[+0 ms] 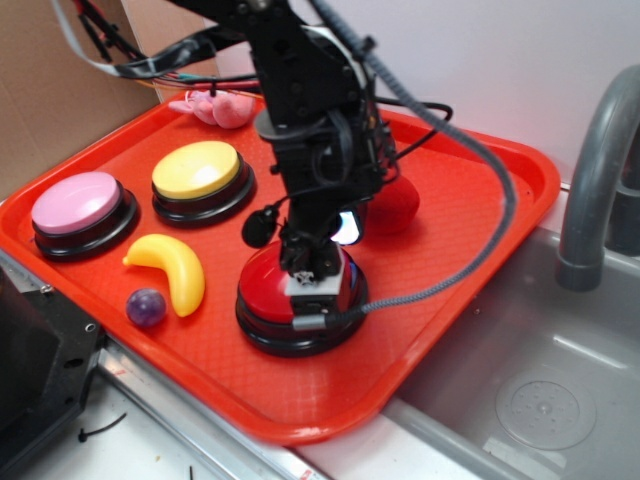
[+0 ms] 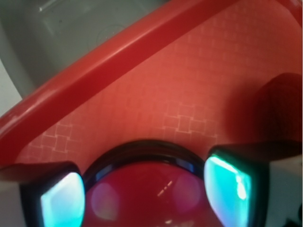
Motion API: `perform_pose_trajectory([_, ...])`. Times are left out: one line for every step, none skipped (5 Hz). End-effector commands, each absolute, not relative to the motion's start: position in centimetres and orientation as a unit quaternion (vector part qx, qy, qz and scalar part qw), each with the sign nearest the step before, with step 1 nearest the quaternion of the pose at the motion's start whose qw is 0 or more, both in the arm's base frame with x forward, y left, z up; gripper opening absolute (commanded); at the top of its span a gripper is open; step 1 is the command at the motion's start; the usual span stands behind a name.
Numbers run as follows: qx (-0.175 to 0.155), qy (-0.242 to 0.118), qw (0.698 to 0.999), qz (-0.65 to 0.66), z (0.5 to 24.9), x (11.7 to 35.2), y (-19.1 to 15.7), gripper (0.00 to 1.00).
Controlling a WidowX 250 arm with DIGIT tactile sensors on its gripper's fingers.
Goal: Push the red button.
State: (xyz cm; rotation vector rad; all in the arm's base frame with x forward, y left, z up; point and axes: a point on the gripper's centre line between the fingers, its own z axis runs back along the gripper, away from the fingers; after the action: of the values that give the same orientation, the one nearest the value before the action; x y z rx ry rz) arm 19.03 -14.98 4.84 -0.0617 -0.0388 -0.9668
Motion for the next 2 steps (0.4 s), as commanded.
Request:
perform_pose_trajectory([-0.011,-0.019,0.901,-0.433,10.5,17.8,-15.5,1.00])
perform_pose_trajectory([0.005,-0.008,0.906,-0.424,12.8,17.9,-15.5,1.00])
